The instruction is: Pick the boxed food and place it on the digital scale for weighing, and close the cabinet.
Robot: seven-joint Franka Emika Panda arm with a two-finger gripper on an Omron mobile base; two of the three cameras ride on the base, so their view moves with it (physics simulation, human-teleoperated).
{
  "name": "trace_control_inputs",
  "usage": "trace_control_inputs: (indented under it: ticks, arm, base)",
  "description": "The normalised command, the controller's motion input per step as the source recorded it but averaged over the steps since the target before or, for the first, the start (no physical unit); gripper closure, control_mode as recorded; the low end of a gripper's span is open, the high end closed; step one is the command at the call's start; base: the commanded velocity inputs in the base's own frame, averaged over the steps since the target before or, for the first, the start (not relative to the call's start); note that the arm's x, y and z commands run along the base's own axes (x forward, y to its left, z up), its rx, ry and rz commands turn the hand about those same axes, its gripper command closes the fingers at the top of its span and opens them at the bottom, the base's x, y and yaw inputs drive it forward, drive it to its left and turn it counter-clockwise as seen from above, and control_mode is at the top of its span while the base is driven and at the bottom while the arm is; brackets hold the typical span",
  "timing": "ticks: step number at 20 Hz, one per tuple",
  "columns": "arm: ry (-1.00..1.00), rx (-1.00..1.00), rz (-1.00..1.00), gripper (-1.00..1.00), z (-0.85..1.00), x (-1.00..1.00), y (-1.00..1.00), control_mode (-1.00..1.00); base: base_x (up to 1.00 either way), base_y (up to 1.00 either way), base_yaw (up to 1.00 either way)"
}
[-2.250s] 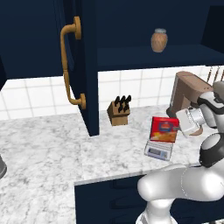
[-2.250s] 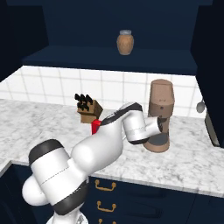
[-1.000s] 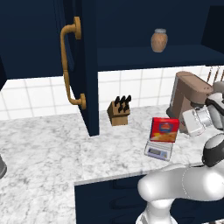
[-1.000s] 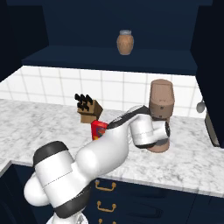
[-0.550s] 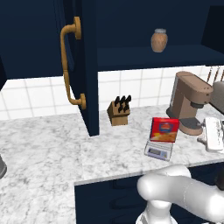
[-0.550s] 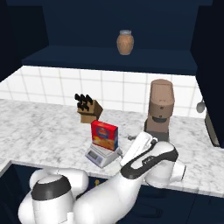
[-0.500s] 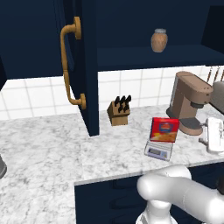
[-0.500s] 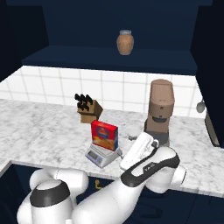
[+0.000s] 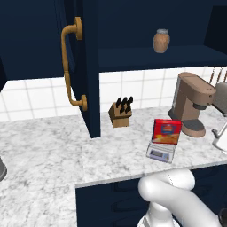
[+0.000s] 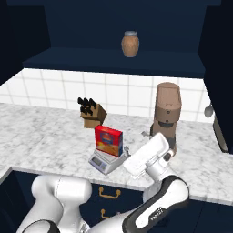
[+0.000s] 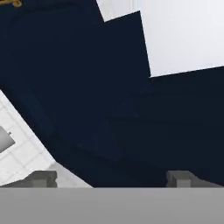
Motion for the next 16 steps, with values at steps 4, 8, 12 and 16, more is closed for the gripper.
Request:
trace_control_inputs:
  ticks: [4, 8, 12, 16]
  arm:
    - [-0.6, 0.25, -0.02, -1.0, 0.19, 0.0, -0.55, -1.0]
    - [-0.56, 0.25, -0.03, -1.0, 0.04, 0.0, -0.53, -1.0]
    - [-0.54, 0.18, 0.0, -1.0, 0.14, 0.0, -0.59, -1.0]
    - [-0.41, 0.19, 0.08, -1.0, 0.02, -0.02, -0.74, -1.0]
  base:
    - [0.0, 0.0, 0.0]
    - [0.0, 0.0, 0.0]
    - [0.0, 0.0, 0.0]
    - [0.0, 0.0, 0.0]
